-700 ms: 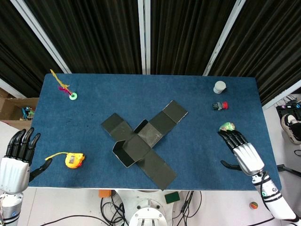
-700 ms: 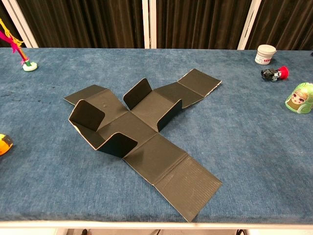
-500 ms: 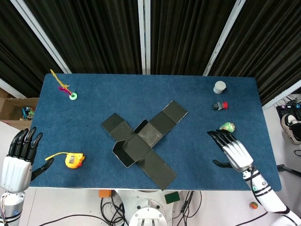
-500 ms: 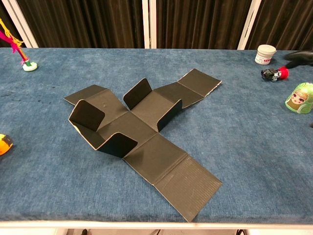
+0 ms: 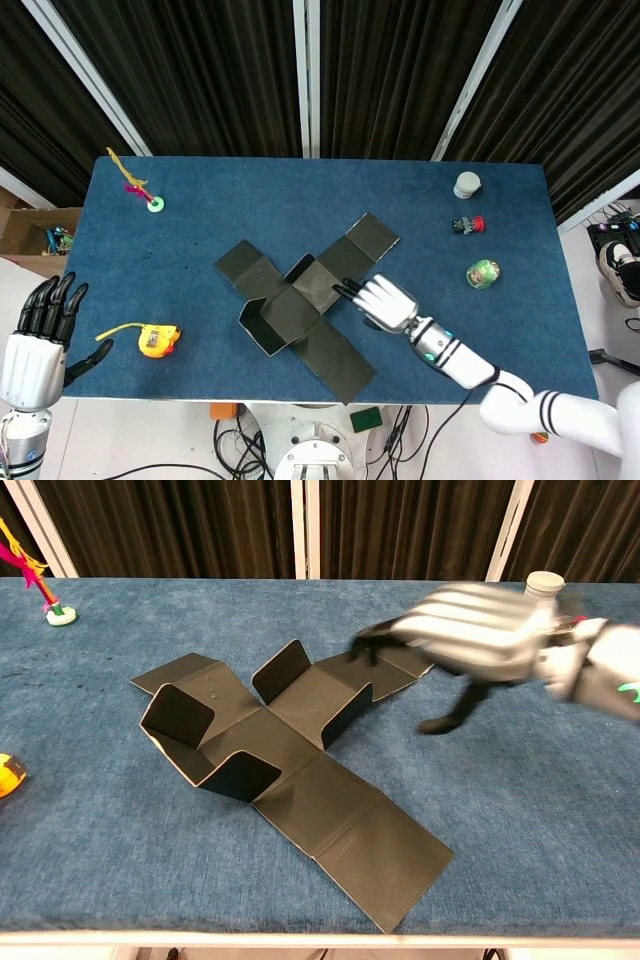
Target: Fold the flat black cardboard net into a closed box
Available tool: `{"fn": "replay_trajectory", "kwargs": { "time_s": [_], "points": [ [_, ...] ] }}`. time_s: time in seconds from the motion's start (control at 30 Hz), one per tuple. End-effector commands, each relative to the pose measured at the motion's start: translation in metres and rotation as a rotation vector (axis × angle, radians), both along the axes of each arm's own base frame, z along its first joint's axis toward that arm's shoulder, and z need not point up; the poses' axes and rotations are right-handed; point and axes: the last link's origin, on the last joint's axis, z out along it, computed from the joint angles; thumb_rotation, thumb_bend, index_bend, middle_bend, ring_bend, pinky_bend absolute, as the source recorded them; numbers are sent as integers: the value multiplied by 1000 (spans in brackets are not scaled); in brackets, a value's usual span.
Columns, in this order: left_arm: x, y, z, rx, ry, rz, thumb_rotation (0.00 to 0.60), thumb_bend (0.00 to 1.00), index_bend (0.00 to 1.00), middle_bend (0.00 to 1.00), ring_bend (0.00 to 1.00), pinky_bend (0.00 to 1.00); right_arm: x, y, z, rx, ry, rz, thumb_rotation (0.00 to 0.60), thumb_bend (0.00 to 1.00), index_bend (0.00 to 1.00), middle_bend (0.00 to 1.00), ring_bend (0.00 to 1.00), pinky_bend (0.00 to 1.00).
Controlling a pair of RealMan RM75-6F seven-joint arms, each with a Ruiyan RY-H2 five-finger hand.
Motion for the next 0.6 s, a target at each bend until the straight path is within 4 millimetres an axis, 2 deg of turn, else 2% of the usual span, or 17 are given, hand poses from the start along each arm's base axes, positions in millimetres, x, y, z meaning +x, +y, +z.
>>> {"fn": "replay_trajectory", "kwargs": {
  "time_s": [0.03, 0.13, 0.2, 0.33, 0.47, 0.6],
  "points": [
    [-3, -1, 1, -1, -7, 11, 600, 0, 40, 0, 8, 136, 28, -11, -32, 4, 72, 59, 600, 176, 266, 312, 724, 1000],
    [-5, -2, 1, 0, -15, 17, 600, 0, 39, 0, 8, 136, 32, -14, -45, 3, 105, 69, 600, 208, 289, 323, 742, 1000],
    [-7, -2, 0, -3, -20, 21, 600, 0, 39, 0, 8, 136, 33, -16, -53, -5, 118, 65, 600, 276, 323, 333, 757, 1000],
    [-9, -3, -1, -5, -21, 19, 600, 0, 40, 0, 8, 136, 35, -21, -63, -31, 122, 39, 600, 442, 490, 508, 800, 1000],
    [-10, -4, -1, 0, -27, 19, 600, 0, 39, 0, 8, 136, 36, -22, -64, -36, 97, 5, 600, 492, 614, 631, 817, 1000],
    [-12, -4, -2, 0, -35, 22, 600, 0, 39, 0, 8, 136, 39, -23, -64, -38, 78, -21, 600, 497, 629, 657, 820, 1000]
  ]
}}
